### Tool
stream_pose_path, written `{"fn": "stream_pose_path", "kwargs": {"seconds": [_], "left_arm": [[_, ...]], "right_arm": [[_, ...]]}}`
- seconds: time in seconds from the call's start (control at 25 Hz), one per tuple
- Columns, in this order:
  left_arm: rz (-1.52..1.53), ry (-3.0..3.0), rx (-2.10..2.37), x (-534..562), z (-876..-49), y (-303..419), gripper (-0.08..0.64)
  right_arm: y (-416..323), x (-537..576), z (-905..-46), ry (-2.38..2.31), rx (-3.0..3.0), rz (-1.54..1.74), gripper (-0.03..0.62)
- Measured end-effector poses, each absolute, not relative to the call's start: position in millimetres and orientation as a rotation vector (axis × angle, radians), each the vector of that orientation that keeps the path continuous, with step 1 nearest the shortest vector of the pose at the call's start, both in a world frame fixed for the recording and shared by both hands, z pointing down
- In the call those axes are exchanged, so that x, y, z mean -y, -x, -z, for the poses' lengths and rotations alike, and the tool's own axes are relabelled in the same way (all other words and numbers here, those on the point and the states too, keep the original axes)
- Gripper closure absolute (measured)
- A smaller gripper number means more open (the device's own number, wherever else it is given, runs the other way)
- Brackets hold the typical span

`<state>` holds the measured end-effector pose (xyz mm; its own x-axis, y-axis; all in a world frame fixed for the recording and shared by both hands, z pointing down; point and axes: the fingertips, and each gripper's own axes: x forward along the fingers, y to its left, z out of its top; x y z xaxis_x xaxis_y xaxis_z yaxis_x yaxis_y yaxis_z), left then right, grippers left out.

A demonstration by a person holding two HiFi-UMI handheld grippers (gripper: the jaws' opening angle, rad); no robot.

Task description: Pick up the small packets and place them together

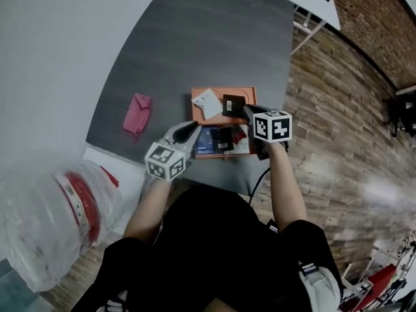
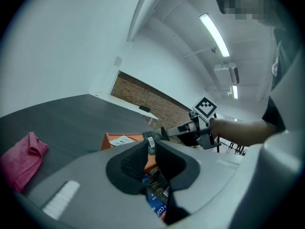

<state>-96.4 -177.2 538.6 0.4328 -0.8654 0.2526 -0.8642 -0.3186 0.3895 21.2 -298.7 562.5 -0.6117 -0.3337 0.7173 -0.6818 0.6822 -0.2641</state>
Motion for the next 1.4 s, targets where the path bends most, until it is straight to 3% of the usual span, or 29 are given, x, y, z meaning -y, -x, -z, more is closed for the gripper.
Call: {"fn": "stream_pose_path", "kwargs": {"seconds": [0.28, 0.48, 1.4], "left_arm": [[-0.114, -2.256, 1.417, 178.4, -553.4, 85.2, 0.515], [-0.132, -2.261, 1.395, 180.3, -557.3, 79.1, 0.515], [-0.088, -2.296, 1.365, 171.3, -551.3, 70.6, 0.515]], "right_arm": [[-28.4, 311.6, -579.7, -0.853, 2.236, -0.735, 0.578], [-31.1, 318.4, -582.3, -0.856, 2.24, -0.713, 0.502], [-36.1, 262.2, -548.6, -0.82, 2.304, -0.583, 0.516]]}}
